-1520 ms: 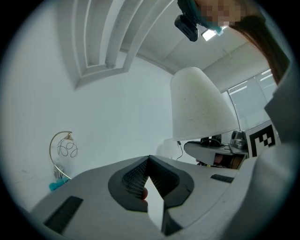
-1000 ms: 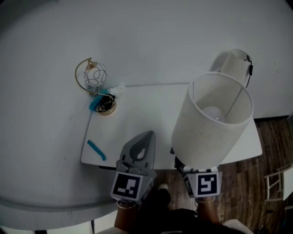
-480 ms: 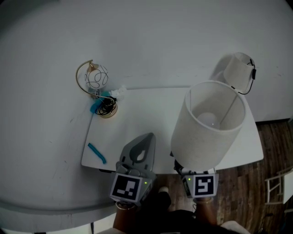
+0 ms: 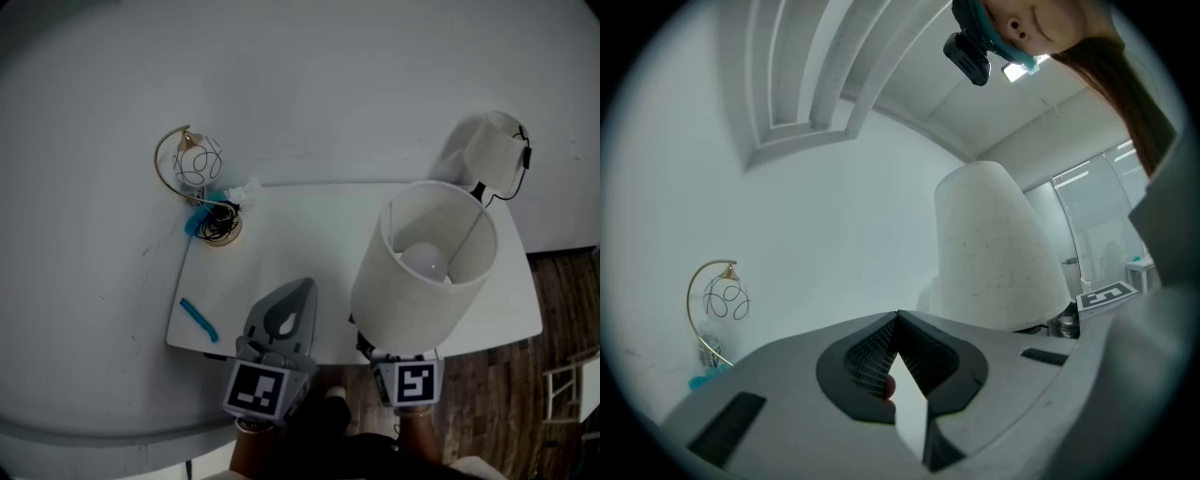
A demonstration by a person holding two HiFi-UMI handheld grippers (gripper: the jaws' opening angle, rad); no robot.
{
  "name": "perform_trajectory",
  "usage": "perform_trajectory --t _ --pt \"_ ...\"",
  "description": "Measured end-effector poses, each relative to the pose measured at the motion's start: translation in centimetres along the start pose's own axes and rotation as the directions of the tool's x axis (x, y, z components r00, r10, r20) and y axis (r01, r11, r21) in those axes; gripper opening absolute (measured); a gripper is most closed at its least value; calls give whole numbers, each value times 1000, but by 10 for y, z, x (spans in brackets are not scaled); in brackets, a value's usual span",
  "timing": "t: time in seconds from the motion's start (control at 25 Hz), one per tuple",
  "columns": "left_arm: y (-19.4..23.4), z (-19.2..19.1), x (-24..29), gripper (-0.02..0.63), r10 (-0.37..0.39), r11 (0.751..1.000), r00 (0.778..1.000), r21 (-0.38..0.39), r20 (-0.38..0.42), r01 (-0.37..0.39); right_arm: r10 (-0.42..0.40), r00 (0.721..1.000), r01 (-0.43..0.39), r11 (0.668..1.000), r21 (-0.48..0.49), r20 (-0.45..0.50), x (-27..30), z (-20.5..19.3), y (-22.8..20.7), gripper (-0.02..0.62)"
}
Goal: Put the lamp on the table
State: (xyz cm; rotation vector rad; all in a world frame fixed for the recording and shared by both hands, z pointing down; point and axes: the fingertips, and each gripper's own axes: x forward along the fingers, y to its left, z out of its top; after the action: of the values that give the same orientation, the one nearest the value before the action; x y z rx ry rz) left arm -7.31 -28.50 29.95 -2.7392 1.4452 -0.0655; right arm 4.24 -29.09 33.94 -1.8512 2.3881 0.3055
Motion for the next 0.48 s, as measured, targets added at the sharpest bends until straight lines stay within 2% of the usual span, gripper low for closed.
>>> perform_trajectory --t 0.48 --pt "17 -6 13 3 -9 1000 1000 3 -8 9 14 1000 -14 1000 0 -19 21 -24 5 66"
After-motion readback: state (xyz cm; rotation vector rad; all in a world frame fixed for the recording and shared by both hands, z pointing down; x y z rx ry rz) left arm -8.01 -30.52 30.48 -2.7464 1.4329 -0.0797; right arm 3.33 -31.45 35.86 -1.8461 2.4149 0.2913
